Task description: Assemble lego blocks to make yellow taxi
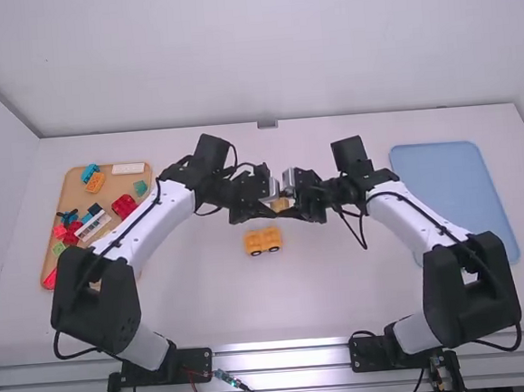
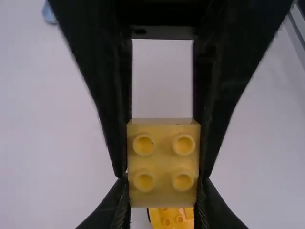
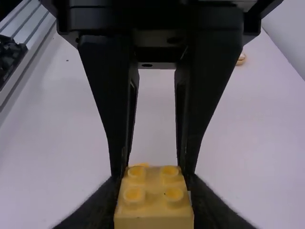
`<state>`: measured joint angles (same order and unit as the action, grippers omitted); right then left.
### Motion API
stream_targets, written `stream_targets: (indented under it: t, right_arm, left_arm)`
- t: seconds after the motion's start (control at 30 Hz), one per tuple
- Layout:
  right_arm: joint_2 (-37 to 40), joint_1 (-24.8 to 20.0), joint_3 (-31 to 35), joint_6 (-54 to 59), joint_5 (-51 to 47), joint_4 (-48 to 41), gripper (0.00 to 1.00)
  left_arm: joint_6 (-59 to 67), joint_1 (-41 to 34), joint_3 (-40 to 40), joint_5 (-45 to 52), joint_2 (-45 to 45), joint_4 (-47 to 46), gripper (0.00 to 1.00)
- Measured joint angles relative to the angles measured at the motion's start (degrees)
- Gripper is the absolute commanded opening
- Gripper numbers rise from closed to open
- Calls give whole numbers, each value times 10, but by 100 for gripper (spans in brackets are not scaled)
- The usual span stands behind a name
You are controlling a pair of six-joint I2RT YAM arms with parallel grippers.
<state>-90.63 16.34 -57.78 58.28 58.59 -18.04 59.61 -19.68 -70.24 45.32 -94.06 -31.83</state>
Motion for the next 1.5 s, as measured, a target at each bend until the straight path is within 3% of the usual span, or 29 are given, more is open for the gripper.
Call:
stream_targets:
  t: [0.17, 0.37, 0.57, 0.73, 0.97, 1.17, 1.5]
  right_arm:
    - [0, 3, 0, -2, 7, 3, 99]
    - [0, -2, 0, -5, 6, 1, 99]
    - [0, -33, 0, -23, -3, -10, 99]
    - [0, -56, 0, -27, -3, -12, 99]
    - [0, -63, 0, -28, -5, -14, 99]
    - [0, -63, 0, -28, -7, -14, 99]
    - [0, -45, 0, -28, -36, -14, 99]
  left_arm:
    - [0, 0, 0, -2, 0, 0, 2]
    - [0, 0, 0, -38, 0, -20, 2]
    - [0, 6, 0, -143, 0, -81, 2]
    - [0, 42, 8, -187, 0, -70, 2]
    - [25, 128, 135, -224, 21, -34, 2]
    - [93, 130, 204, -234, 37, -20, 2]
    - [104, 130, 271, -244, 39, 101, 8]
